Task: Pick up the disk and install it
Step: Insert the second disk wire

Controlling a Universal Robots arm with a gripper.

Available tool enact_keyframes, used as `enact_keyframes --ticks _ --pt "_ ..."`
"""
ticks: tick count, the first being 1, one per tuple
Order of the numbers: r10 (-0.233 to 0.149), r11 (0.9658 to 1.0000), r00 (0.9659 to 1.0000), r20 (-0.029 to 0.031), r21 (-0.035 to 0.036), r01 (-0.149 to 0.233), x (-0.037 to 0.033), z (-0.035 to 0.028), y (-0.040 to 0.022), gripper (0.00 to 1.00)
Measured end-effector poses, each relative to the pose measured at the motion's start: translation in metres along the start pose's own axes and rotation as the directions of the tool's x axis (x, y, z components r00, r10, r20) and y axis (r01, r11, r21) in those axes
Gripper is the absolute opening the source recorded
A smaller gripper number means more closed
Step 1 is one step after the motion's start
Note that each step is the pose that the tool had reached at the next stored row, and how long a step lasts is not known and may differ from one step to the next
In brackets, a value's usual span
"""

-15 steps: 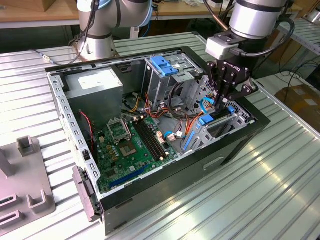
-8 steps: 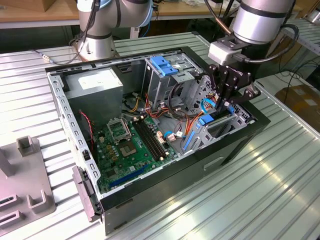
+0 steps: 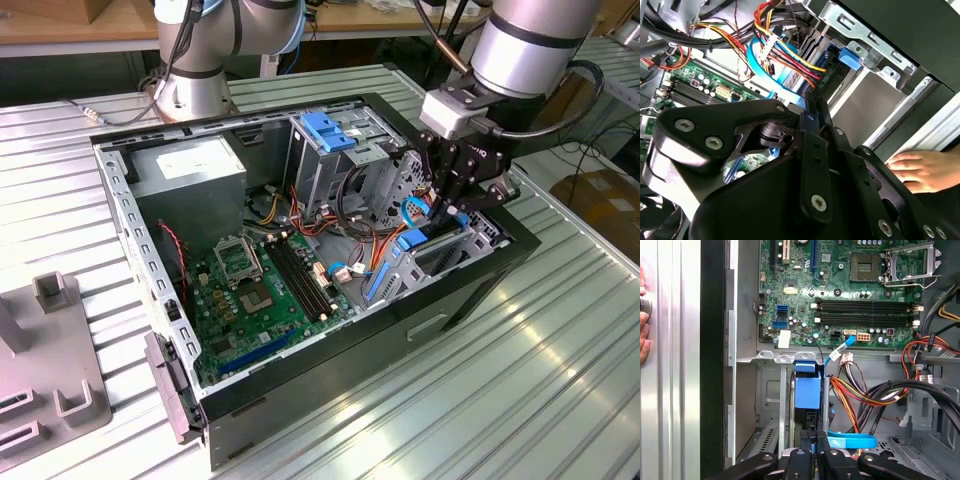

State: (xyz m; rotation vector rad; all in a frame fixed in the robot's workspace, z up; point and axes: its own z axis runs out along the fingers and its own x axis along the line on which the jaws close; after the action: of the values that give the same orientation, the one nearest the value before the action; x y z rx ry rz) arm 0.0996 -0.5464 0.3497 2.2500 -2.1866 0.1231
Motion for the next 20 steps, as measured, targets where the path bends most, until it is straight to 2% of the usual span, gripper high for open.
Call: enact_keyframes --ticks 2,3,5,7,8,13,17,18,20 --pt "0.006 1.0000 0.9999 0.0084 -0.0001 -0.006 0.0002 0.0001 -0.0002 0.16" --pt "0.010 1.0000 0.9999 0.0096 -0.0001 -0.010 0.0002 0.0001 -0.0002 0.16" --pt "0.015 0.9999 0.9998 0.0101 0.0012 -0.015 0.0002 0.0002 -0.0004 0.16" --pt "0.023 0.9997 0.9997 0.0100 0.0079 -0.023 0.0003 0.0003 -0.0004 0.16" --pt "0.028 0.9996 0.9996 0.0104 0.0091 -0.028 0.0003 0.0004 -0.0003 0.16" --pt "0.039 0.9992 0.9992 0.0137 0.0088 -0.039 0.0002 0.0030 -0.0002 0.16" --pt "0.042 0.9991 0.9988 0.0235 0.0084 -0.043 0.0002 0.0048 -0.0001 0.16" --pt "0.043 0.9990 0.9987 0.0284 0.0083 -0.043 0.0003 0.0054 0.0000 0.16" --pt "0.044 0.9990 0.9985 0.0344 0.0082 -0.044 0.0006 0.0066 0.0000 0.16"
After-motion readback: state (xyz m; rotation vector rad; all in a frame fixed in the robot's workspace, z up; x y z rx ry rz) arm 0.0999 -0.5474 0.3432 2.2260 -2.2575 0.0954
